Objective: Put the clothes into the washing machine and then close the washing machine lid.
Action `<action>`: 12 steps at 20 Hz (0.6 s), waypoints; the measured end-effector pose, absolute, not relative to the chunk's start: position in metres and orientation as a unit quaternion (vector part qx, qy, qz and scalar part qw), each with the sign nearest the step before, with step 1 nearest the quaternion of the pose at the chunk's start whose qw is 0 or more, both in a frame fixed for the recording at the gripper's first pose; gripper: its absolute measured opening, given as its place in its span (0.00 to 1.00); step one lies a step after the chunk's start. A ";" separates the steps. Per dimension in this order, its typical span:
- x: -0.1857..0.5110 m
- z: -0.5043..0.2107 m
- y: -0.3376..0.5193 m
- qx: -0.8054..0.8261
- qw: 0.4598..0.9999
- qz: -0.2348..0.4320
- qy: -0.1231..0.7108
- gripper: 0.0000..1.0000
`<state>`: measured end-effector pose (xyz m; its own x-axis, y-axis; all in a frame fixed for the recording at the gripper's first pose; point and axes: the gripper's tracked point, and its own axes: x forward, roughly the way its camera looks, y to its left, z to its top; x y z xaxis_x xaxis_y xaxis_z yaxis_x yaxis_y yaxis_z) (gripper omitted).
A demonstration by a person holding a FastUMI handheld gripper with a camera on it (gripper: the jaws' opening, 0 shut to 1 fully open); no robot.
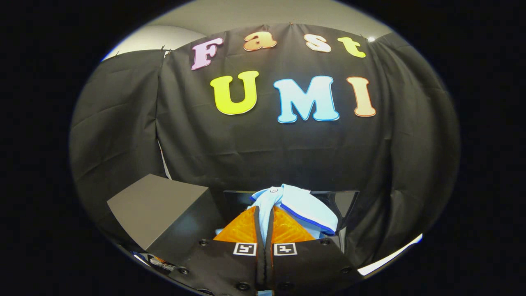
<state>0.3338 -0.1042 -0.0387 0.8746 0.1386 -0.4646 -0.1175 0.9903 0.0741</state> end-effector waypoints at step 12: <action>0.323 -0.154 -0.109 0.008 0.942 0.060 0.329 0.01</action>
